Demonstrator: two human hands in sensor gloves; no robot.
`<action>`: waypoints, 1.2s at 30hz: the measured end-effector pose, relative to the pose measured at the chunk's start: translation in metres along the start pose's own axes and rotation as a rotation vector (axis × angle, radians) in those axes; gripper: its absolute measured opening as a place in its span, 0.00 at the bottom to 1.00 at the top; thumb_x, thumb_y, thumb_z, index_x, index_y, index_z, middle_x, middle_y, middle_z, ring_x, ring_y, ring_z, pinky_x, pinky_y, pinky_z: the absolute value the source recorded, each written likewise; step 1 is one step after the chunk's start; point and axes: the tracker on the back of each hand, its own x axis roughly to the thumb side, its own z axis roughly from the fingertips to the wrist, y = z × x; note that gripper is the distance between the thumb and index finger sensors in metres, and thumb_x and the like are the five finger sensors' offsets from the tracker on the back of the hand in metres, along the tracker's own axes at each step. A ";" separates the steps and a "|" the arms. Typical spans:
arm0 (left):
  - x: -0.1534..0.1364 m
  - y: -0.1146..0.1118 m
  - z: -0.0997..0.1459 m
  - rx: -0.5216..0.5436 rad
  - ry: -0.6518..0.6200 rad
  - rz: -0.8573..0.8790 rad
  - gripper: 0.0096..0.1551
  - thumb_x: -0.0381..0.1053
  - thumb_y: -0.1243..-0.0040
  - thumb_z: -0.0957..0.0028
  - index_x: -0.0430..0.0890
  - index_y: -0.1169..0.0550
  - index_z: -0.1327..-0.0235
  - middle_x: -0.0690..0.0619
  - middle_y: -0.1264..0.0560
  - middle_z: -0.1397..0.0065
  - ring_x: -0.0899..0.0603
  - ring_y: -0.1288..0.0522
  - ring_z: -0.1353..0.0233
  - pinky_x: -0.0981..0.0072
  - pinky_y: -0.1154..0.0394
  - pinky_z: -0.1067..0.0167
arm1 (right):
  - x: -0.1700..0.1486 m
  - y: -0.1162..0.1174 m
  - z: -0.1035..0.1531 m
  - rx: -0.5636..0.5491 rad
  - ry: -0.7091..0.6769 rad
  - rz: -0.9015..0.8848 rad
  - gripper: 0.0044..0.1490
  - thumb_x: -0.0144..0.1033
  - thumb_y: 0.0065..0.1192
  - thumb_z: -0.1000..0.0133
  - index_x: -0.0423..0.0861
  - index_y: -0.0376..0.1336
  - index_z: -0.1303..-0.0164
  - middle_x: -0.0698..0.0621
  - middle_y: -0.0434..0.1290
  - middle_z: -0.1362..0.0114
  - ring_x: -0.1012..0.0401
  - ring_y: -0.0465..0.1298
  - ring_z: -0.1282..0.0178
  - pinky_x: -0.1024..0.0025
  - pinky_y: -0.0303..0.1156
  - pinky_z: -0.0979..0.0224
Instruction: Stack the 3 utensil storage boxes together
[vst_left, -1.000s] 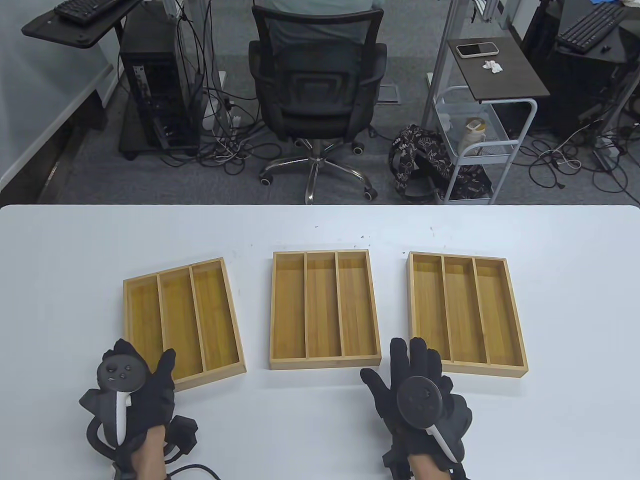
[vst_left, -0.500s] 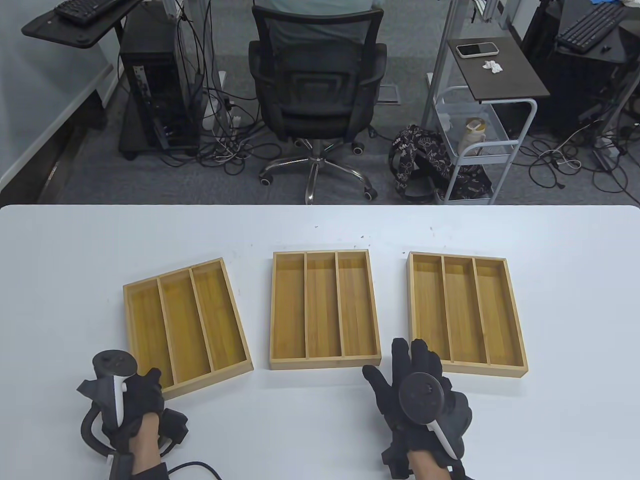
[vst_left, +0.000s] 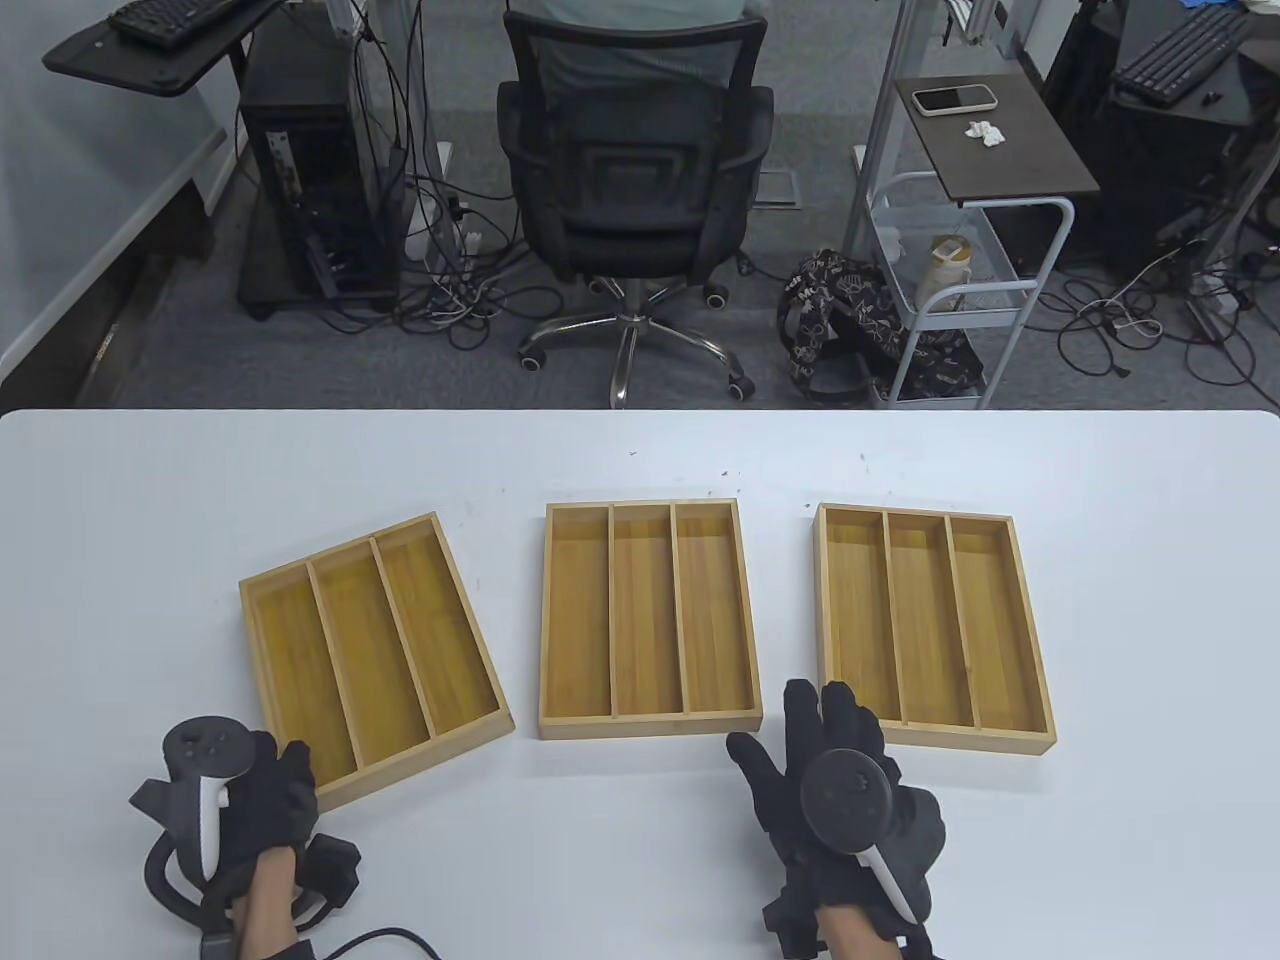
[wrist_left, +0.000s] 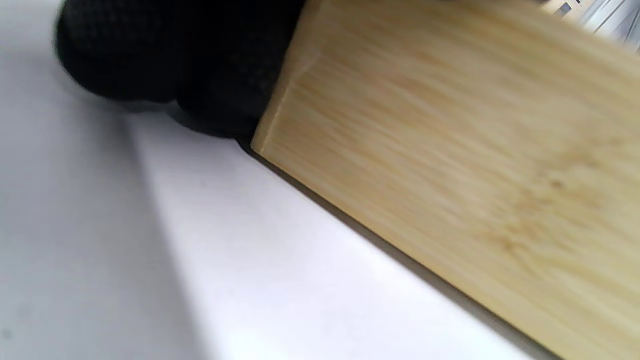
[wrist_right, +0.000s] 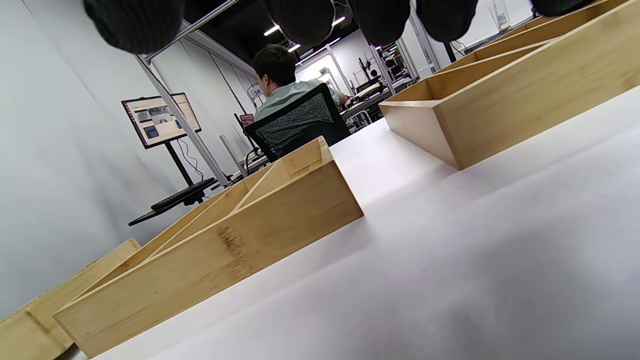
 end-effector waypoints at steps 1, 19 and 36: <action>0.000 0.001 0.000 -0.010 -0.005 0.028 0.23 0.66 0.38 0.40 0.54 0.23 0.40 0.55 0.22 0.48 0.55 0.15 0.59 0.68 0.15 0.60 | 0.000 -0.001 0.000 -0.004 -0.001 -0.006 0.52 0.69 0.49 0.40 0.44 0.51 0.15 0.28 0.50 0.11 0.29 0.55 0.19 0.18 0.54 0.30; 0.071 0.016 0.078 0.067 -0.332 0.019 0.21 0.62 0.32 0.41 0.51 0.20 0.44 0.53 0.20 0.52 0.55 0.14 0.63 0.68 0.14 0.65 | 0.012 -0.006 0.006 -0.047 -0.040 -0.063 0.52 0.69 0.49 0.40 0.43 0.53 0.16 0.28 0.54 0.12 0.32 0.61 0.22 0.22 0.60 0.30; 0.186 -0.059 0.113 -0.007 -0.464 -0.187 0.21 0.63 0.34 0.40 0.51 0.21 0.42 0.54 0.20 0.51 0.56 0.14 0.62 0.70 0.14 0.63 | -0.002 -0.015 0.006 -0.087 -0.014 -0.118 0.51 0.69 0.49 0.40 0.44 0.53 0.16 0.29 0.55 0.12 0.31 0.60 0.21 0.21 0.58 0.30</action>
